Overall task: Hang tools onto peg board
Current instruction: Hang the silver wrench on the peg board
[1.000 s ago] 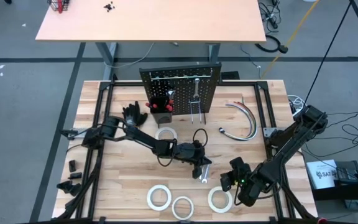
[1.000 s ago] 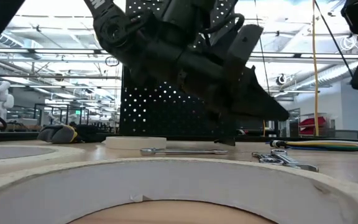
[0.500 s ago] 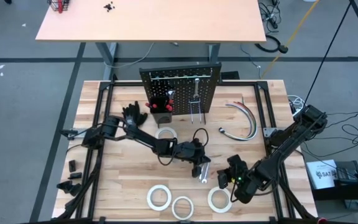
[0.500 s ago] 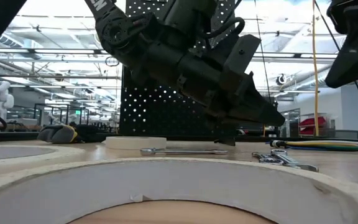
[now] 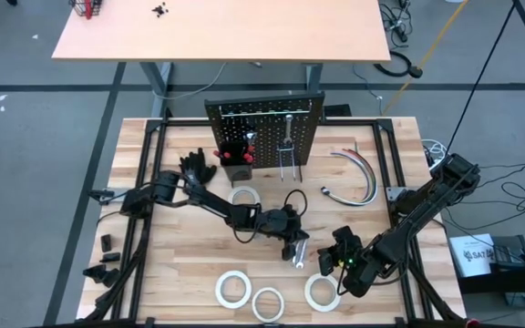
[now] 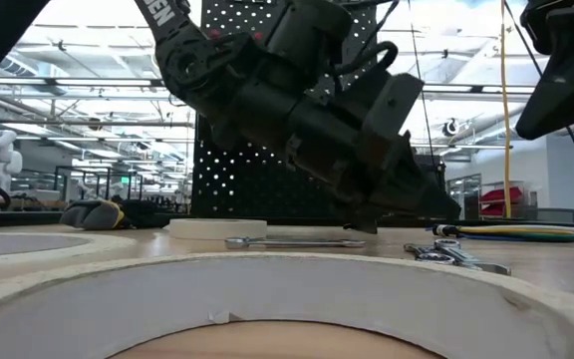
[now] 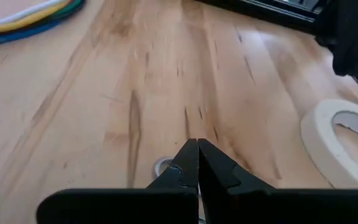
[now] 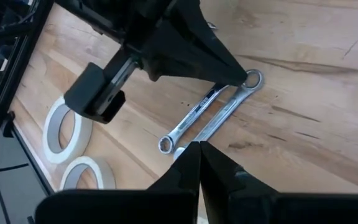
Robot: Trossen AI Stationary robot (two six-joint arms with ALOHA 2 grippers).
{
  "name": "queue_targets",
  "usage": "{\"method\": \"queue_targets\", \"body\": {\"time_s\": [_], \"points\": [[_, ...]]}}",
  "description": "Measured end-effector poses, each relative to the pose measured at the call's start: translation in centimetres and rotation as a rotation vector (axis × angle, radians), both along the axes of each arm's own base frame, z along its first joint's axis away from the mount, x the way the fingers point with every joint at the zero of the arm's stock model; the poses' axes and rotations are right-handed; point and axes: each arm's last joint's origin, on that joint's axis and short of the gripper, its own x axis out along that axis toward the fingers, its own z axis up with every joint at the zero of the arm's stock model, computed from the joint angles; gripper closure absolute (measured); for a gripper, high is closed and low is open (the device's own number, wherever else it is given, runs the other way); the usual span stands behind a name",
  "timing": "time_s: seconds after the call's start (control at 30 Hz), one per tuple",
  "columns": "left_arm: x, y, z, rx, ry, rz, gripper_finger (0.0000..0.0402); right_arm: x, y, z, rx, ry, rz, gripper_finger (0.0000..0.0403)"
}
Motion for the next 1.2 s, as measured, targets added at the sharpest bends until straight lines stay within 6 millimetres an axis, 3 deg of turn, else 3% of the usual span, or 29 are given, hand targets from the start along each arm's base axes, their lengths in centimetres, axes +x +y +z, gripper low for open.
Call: {"method": "queue_targets", "body": {"time_s": [0.83, 1.03, 1.2], "points": [[0.0, 0.6, -0.1, 0.019, 0.008, 0.046, 0.0402, 0.5, 0.0, 0.2, -0.003, -0.021, 0.025, 0.0403], [0.1, 0.5, -1.5, 0.020, 0.028, 0.046, 0.0402, 0.5, 0.0, 0.2, -0.003, -0.020, 0.023, 0.0403], [0.1, 0.5, -1.5, 0.020, 0.032, 0.044, 0.0401, 0.5, 0.0, 0.2, -0.007, -0.015, 0.033, 0.0403]]}}
